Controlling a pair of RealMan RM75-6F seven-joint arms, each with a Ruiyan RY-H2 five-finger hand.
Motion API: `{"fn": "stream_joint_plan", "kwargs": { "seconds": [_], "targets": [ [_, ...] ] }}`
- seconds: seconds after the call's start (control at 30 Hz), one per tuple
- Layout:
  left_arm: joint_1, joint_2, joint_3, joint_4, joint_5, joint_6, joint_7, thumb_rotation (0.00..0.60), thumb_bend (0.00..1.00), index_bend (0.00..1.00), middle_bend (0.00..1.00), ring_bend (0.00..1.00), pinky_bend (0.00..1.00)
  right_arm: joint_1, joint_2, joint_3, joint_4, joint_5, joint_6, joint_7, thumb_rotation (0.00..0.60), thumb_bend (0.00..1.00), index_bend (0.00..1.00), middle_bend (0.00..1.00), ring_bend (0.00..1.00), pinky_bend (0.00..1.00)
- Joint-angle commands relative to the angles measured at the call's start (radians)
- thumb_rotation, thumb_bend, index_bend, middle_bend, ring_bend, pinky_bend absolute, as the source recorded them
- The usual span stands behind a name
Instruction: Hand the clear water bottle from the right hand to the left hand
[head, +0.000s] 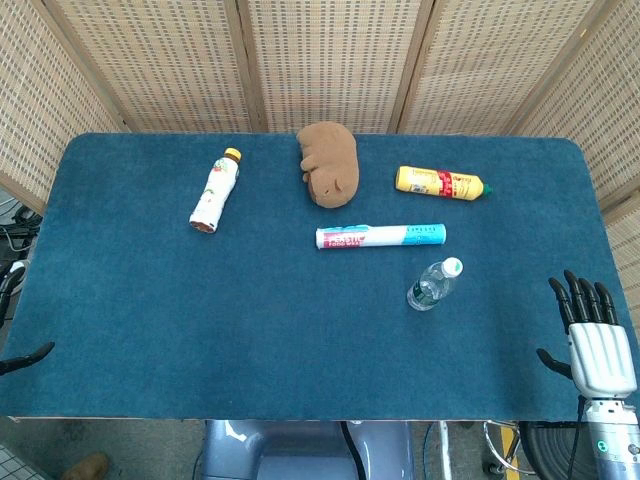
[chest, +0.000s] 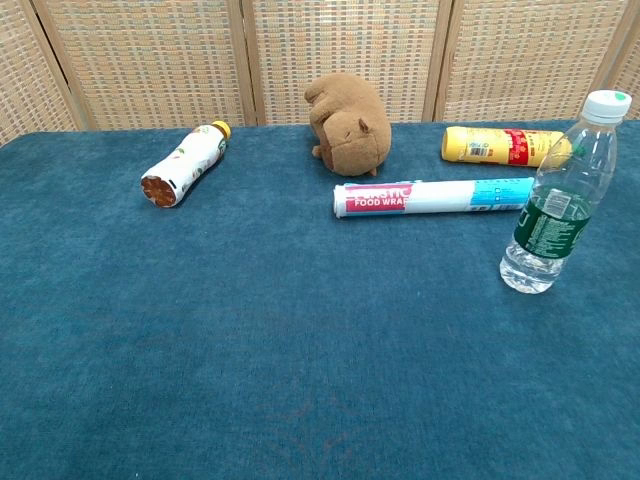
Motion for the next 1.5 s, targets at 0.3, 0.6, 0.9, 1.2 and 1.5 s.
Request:
{"fn": "stream_joint_plan", "kwargs": {
  "seconds": [0.3,0.6,0.9,1.2,1.5],
  "targets": [
    [-0.003,-0.009,-0.005,0.008,-0.014,-0.011,0.012,0.6,0.0,0.0,0.0,0.0,0.0,0.08,0.083,0.06,-0.091,-0.016,-0.092,0.091,0.6,0.0,0.0,0.0,0.0,0.0],
    [-0.007,-0.014,-0.017,0.013,-0.006,0.007,0.024,0.6,0.0,0.0,0.0,0.0,0.0,0.278,0.318,0.141,-0.277,0.097,-0.472,0.285,0.6,0.0,0.0,0.0,0.0,0.07],
    [-0.02,-0.021,-0.027,0.014,-0.033,-0.024,0.043,0.6,0.0,0.0,0.0,0.0,0.0,0.481,0.339,0.188,-0.312,0.3,-0.717,0.153,0.6,0.0,0.0,0.0,0.0,0.12],
    [-0.023,-0.021,-0.032,0.021,-0.052,-0.036,0.04,0.6,0.0,0.0,0.0,0.0,0.0,0.643,0.255,0.141,-0.287,0.563,-0.786,-0.071,0.6,0.0,0.06,0.09,0.13,0.33],
    [-0.024,-0.023,-0.035,0.027,-0.059,-0.04,0.036,0.6,0.0,0.0,0.0,0.0,0.0,0.707,0.194,0.11,-0.265,0.678,-0.744,-0.151,0.6,0.05,0.16,0.18,0.22,0.45]
  ]
}}
